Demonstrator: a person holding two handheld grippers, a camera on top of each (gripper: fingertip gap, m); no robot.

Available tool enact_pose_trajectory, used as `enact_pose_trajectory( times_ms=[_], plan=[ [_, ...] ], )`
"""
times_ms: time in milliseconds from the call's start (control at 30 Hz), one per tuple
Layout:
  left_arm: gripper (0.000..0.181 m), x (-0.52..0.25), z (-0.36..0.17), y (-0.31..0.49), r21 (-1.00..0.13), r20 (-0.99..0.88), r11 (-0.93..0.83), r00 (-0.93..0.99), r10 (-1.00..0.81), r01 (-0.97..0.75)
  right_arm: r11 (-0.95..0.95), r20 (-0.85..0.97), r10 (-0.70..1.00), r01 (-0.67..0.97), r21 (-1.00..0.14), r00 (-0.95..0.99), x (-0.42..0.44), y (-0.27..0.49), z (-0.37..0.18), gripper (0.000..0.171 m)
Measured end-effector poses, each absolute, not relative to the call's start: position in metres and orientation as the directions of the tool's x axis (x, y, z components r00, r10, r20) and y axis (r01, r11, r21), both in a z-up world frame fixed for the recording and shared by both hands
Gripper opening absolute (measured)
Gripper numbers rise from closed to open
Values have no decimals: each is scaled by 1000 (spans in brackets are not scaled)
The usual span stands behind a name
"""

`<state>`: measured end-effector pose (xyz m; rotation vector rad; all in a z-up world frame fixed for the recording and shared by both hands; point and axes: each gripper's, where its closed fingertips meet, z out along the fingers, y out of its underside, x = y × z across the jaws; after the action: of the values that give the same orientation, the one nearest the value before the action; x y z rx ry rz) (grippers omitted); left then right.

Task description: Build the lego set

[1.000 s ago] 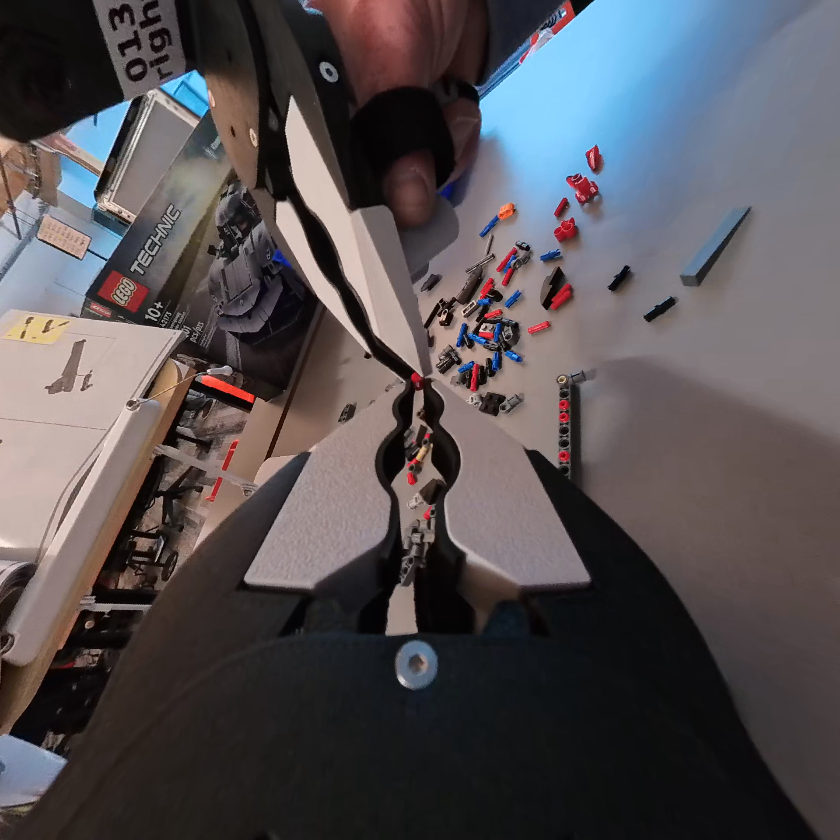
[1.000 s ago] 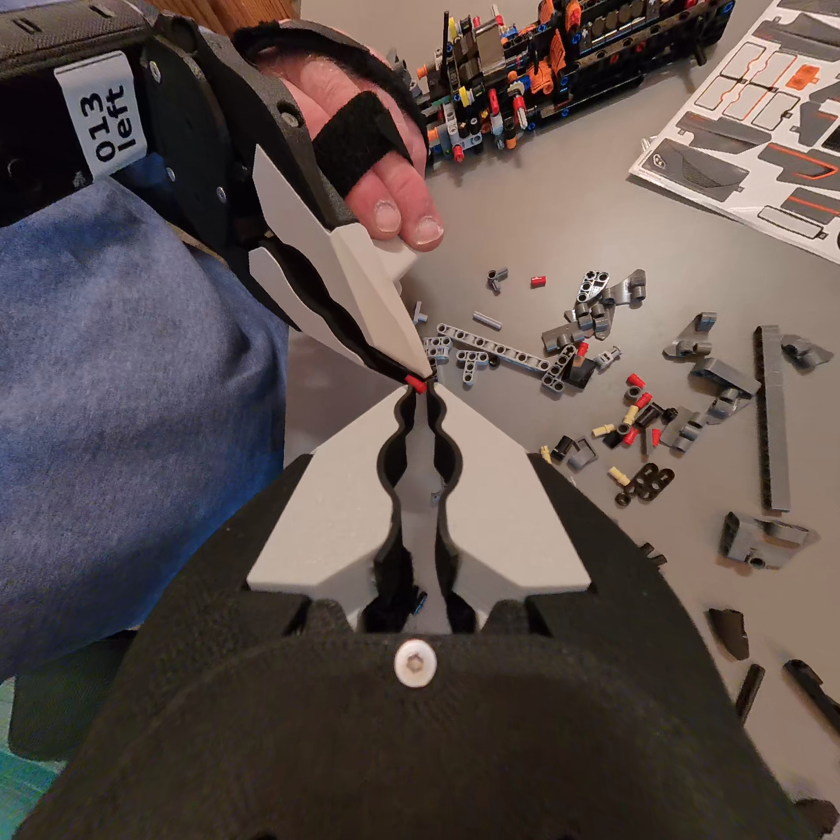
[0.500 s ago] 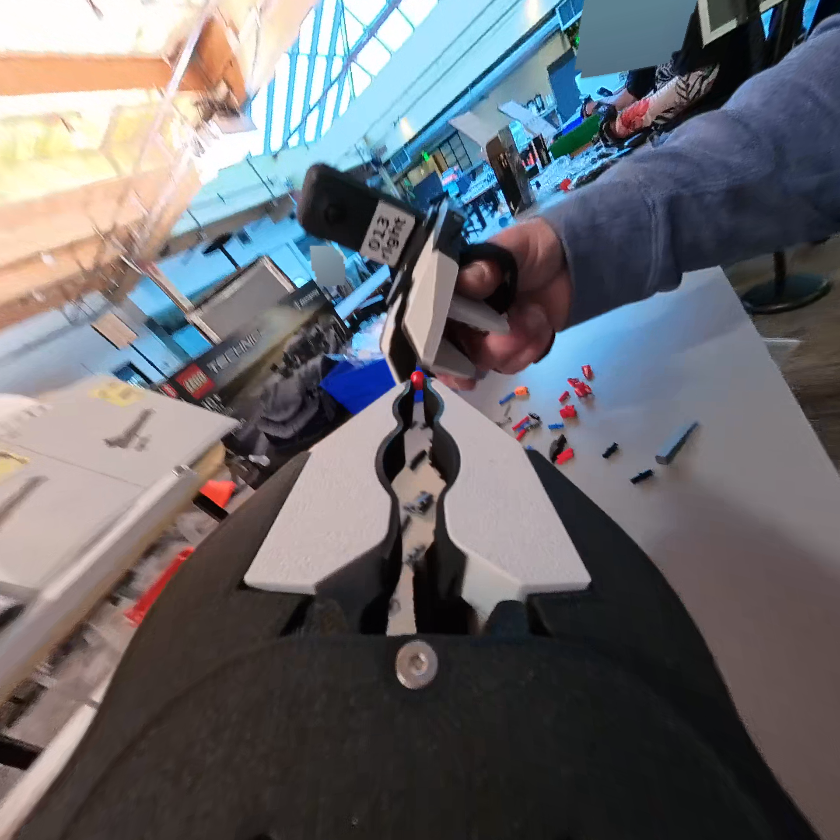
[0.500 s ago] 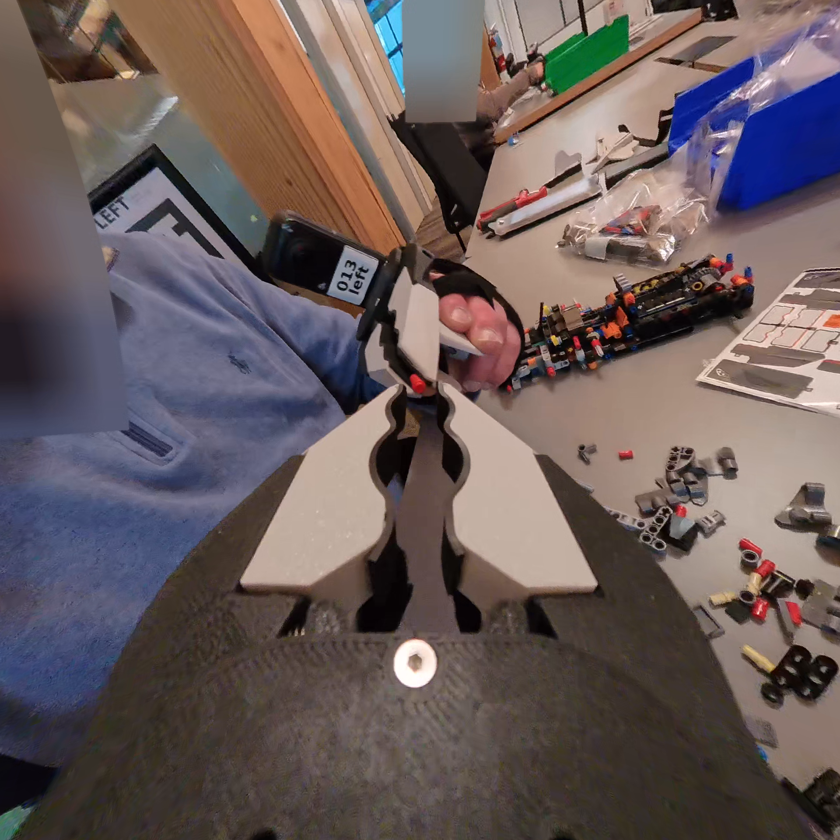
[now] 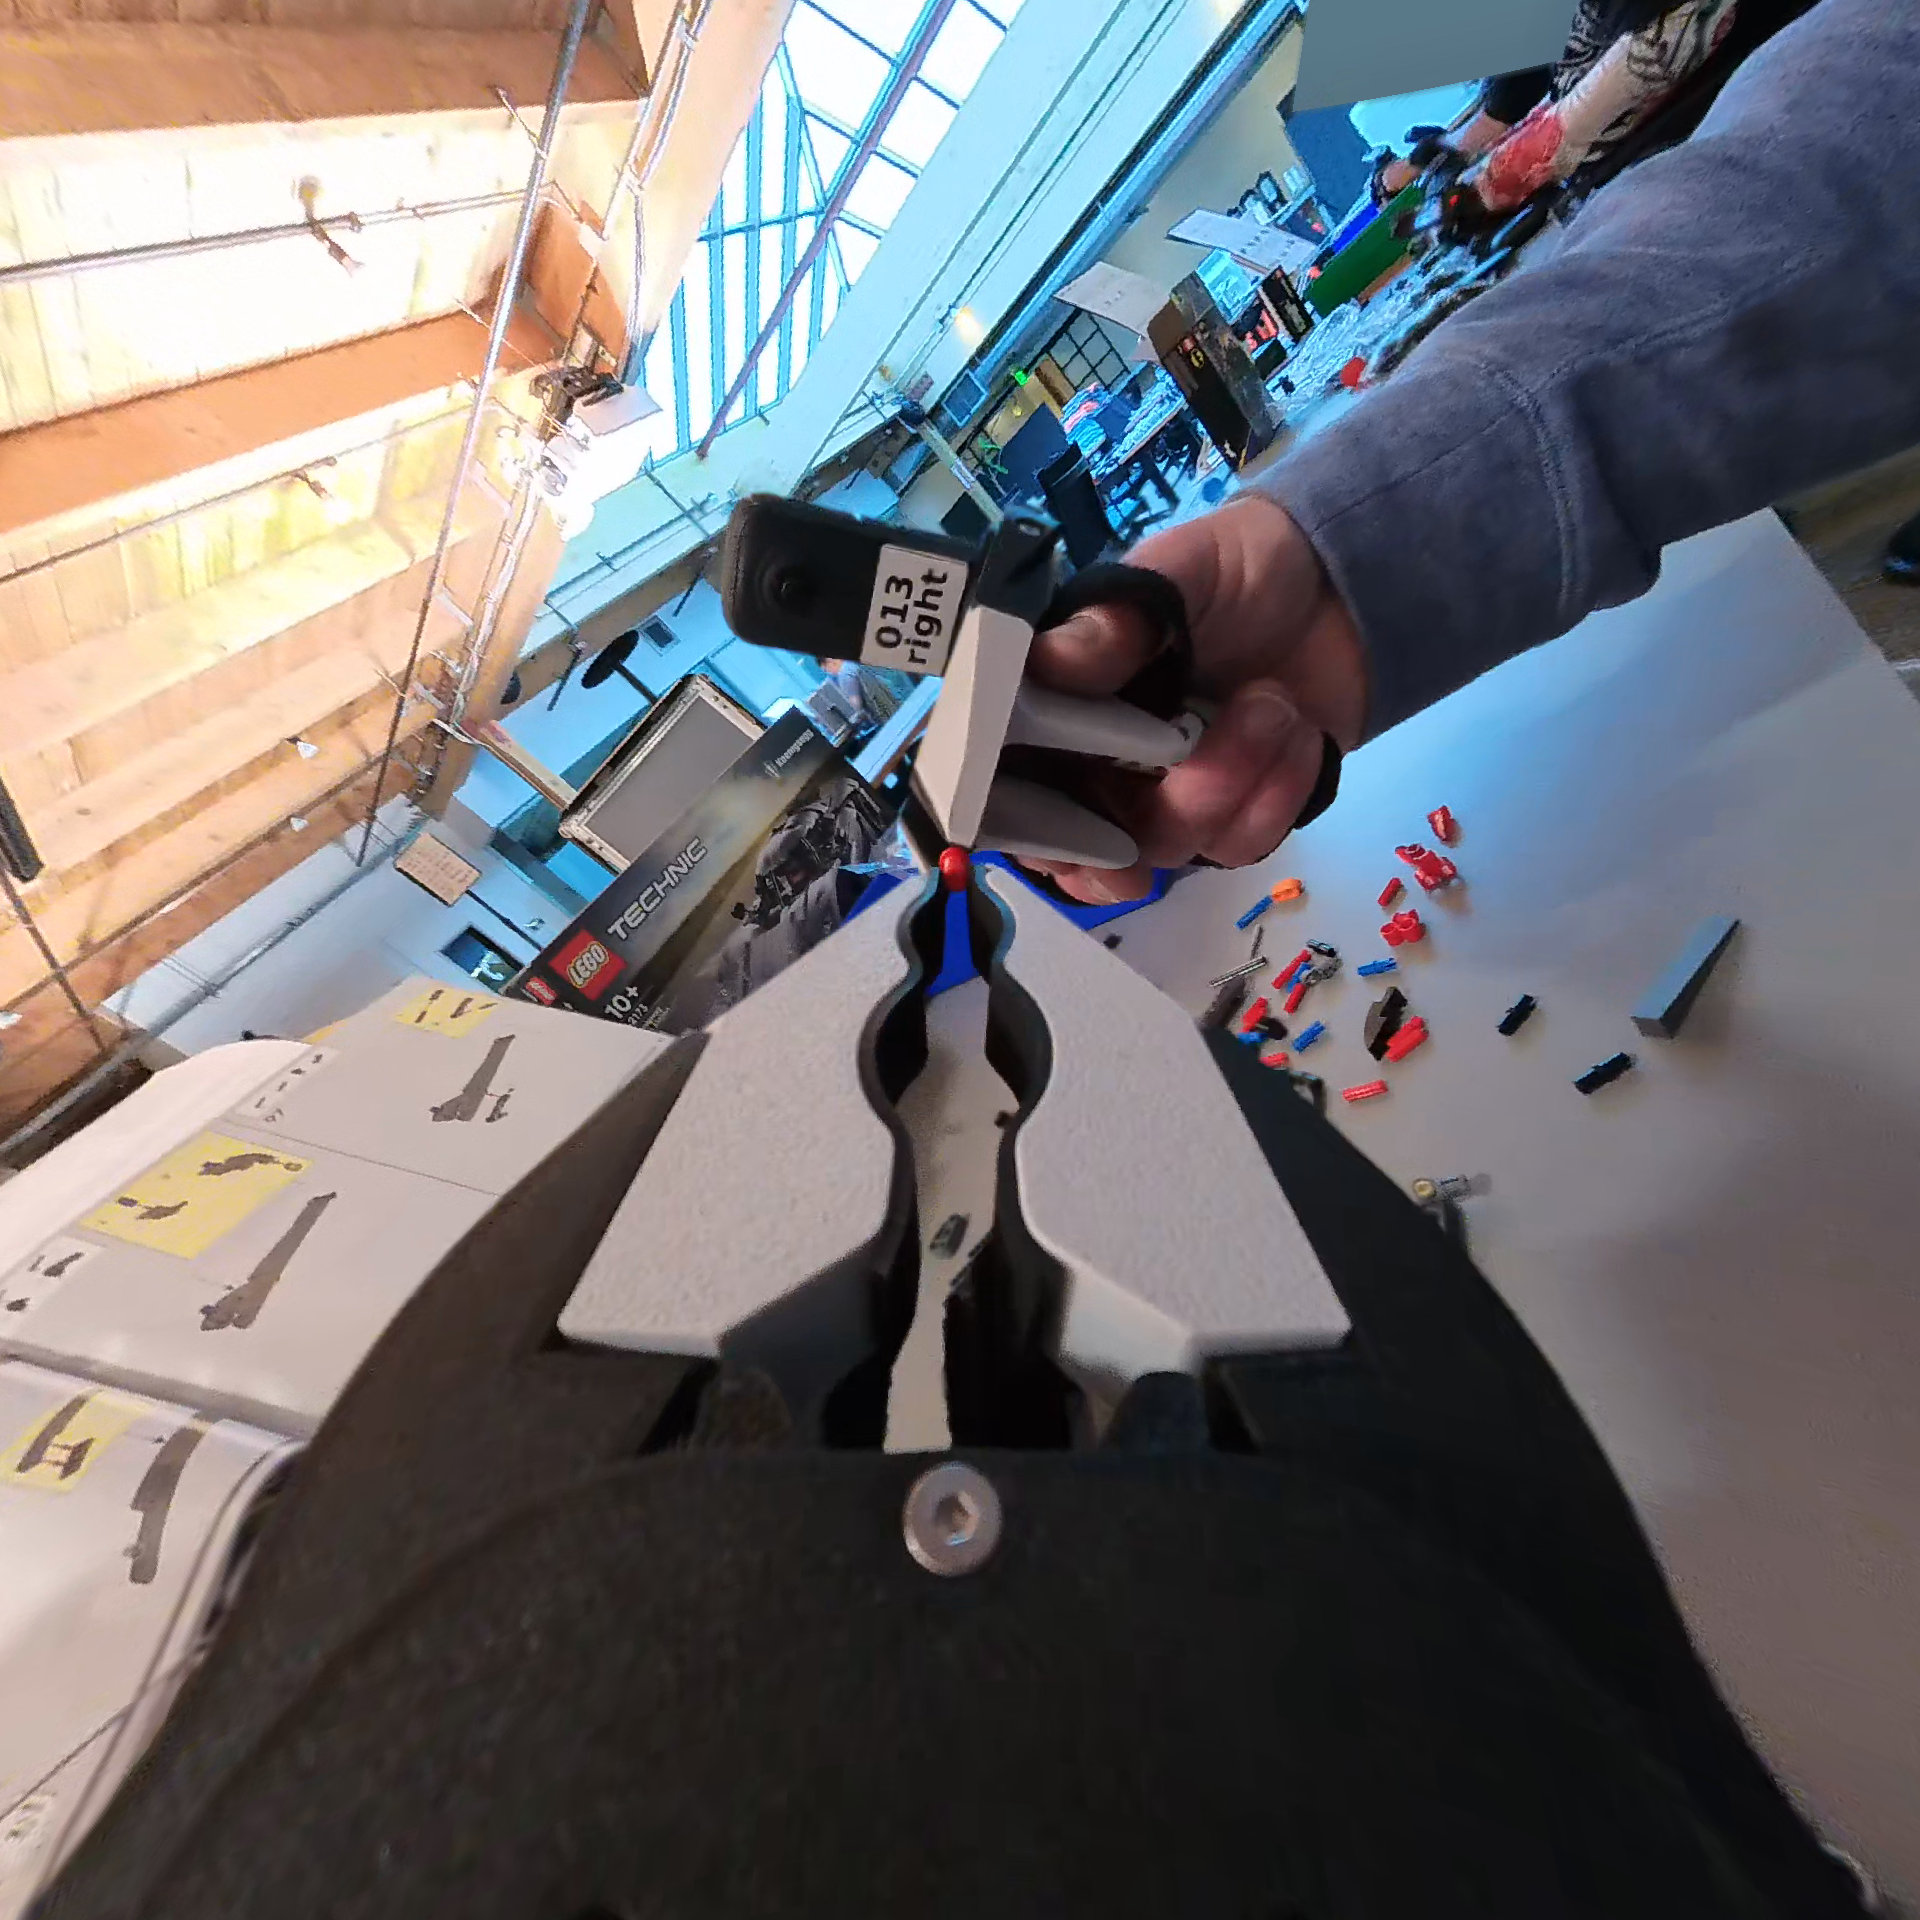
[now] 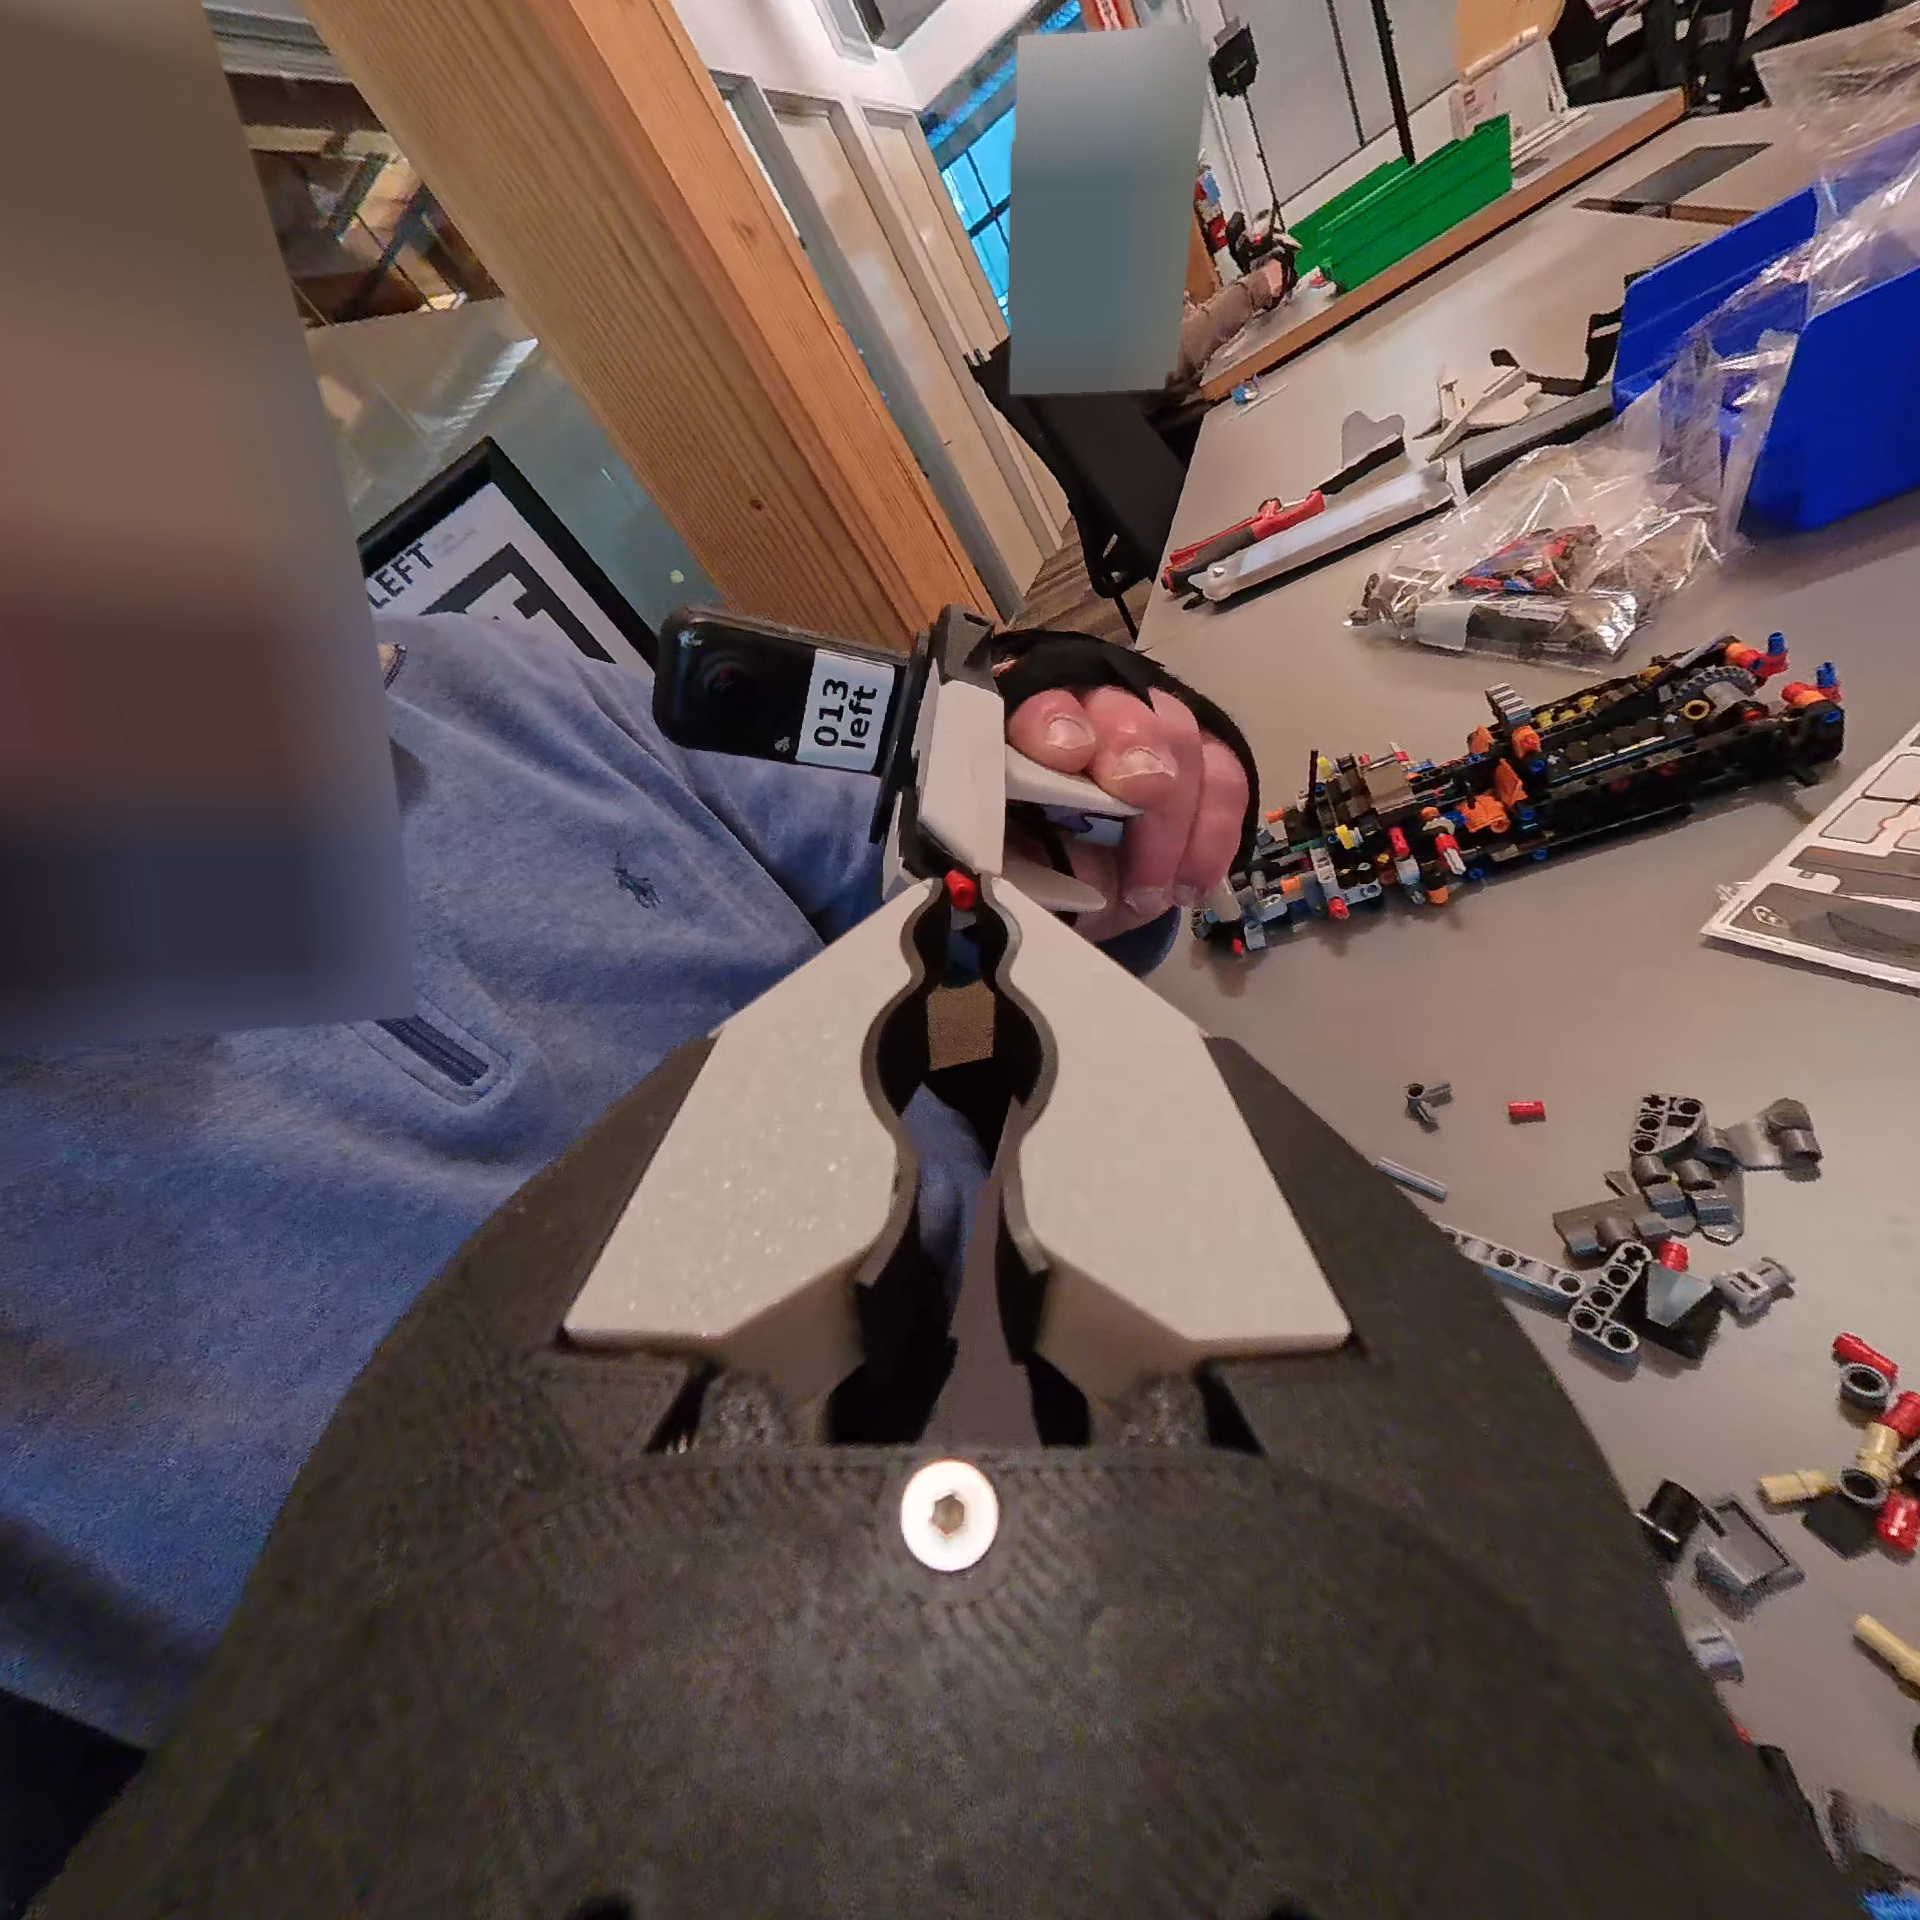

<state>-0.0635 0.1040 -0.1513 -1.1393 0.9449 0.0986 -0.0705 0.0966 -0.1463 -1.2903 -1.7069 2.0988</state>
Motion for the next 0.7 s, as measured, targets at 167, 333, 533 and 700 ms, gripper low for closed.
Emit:
enact_pose_trajectory(
  times_ms=[167,333,533,700],
  plan=[
    [0,-63,-150,104,-687,-719,468,611,-331,-556,-368,-540,569,395,-842,-620,-71,97,-145,2],
    [1,-62,-151,105,-662,-741,473,604,-294,-582,-361,-532,580,390,-847,-617,-69,97,-146,1],
    [2,-65,-152,110,-694,-711,451,633,-306,-562,-347,-499,632,359,-866,-592,-72,103,-147,0],
    [2,-65,-153,112,-705,-701,441,641,-313,-556,-347,-494,647,352,-869,-581,-72,105,-148,0]
  ],
)
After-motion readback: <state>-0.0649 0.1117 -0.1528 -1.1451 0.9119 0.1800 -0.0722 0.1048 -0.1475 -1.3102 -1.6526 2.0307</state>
